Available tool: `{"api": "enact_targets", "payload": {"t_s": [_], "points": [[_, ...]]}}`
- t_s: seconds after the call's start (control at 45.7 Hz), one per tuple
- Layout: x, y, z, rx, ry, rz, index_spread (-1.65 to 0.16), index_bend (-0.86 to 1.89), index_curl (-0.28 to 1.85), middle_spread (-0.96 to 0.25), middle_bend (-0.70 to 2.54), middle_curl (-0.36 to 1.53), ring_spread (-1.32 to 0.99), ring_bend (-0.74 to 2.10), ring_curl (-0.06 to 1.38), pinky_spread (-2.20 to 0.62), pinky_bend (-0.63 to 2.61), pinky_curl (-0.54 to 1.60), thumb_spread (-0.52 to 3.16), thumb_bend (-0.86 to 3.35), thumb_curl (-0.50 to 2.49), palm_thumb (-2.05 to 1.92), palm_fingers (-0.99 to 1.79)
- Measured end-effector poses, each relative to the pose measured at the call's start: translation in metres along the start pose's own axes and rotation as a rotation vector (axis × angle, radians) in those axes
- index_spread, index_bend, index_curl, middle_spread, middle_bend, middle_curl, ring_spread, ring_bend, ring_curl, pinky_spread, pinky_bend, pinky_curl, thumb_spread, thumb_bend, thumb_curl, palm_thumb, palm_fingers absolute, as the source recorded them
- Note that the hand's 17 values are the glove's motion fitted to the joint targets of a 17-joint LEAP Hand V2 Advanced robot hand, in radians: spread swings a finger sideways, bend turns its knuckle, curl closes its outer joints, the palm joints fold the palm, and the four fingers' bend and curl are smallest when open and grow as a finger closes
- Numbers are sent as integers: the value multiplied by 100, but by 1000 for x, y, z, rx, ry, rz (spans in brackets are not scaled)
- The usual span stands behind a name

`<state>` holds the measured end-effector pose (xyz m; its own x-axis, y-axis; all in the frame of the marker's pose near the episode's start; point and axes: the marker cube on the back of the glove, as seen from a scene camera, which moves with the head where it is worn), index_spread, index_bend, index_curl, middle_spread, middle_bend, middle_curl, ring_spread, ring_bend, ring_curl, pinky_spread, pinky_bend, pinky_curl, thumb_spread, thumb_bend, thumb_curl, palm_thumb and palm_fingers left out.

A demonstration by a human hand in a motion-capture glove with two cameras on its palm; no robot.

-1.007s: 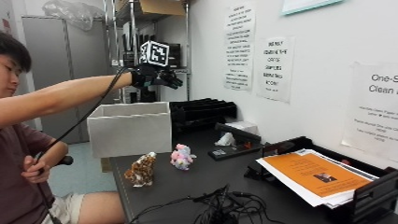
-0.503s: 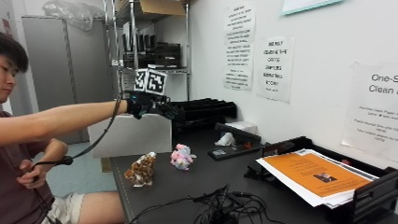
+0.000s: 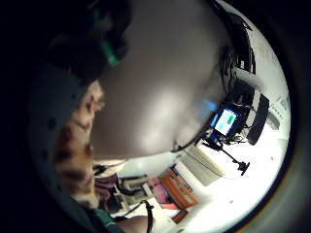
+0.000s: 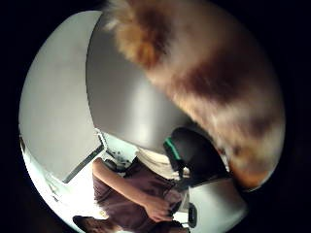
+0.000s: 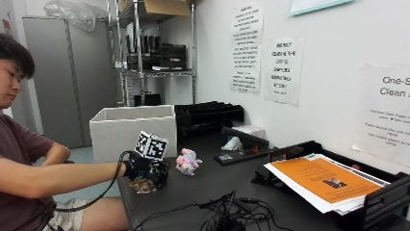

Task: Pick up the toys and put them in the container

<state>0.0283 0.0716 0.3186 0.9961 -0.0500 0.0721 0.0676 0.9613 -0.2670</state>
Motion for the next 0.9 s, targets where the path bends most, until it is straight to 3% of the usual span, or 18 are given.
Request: {"api": "enact_targets", "payload": {"t_s": [0.066, 0.372, 0.525, 0.613, 0.744, 0.897], "points": [[0, -1, 1, 9, -10, -5, -10, -5, 6, 5, 24, 27, -3, 67, 53, -1, 117, 40, 123, 3, 34, 12, 2], [2, -2, 0, 27, 14, 13, -12, 7, 6, -4, 44, 38, -20, 95, 61, -14, 127, 41, 124, 2, 35, 21, 2], [-1, -6, -1, 52, -44, -21, -14, 12, 8, -12, 74, 49, -33, 115, 64, -20, 115, 36, 128, 3, 35, 27, 32], [-5, -10, -2, 70, -130, -47, -17, 19, 8, -17, 89, 56, -37, 132, 68, -27, 113, 35, 135, 10, 38, 40, 63], [-15, -16, -8, 113, -177, -82, -21, 23, 10, -23, 96, 65, -40, 138, 72, -34, 117, 39, 123, 20, 50, 65, 67], [-29, -19, -42, 172, -166, -108, -29, 47, 14, -30, 114, 79, -43, 143, 76, -38, 107, 40, 100, 26, 63, 80, 83]]}}
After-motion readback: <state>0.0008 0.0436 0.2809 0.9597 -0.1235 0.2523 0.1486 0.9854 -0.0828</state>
